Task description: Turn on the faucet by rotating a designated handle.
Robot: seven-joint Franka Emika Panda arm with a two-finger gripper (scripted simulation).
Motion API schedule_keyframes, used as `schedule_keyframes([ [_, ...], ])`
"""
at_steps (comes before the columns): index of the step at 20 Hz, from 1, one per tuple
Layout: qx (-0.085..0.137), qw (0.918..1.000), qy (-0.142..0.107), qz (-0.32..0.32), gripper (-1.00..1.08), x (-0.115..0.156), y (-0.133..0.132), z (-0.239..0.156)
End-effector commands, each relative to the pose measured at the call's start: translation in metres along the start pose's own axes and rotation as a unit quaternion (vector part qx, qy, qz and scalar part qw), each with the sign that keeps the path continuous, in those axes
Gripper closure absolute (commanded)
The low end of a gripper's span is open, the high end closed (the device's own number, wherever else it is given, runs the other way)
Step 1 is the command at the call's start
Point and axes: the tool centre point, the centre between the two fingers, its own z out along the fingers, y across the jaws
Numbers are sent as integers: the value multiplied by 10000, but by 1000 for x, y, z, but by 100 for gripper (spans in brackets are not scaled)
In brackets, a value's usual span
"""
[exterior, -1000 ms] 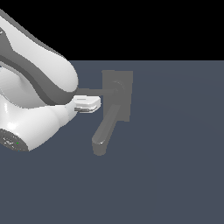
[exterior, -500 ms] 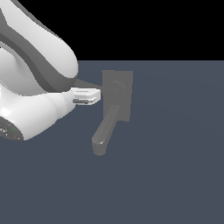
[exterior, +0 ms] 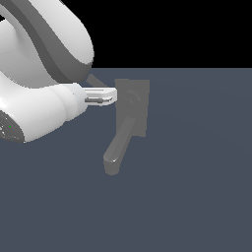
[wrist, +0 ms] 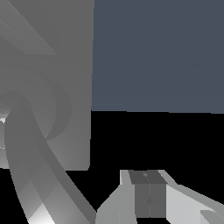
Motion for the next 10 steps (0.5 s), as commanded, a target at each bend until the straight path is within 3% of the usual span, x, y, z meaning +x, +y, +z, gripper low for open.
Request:
schedule_keyframes([
  [1, -27, 10000, -40, 31, 108, -14, 0, 0],
  [5, -33, 10000, -48, 36, 108, -30, -4, 0],
  [7, -10, 10000, 30, 5, 108, -18, -6, -2],
  [10, -13, 10000, 20, 9, 108, -26, -13, -2],
])
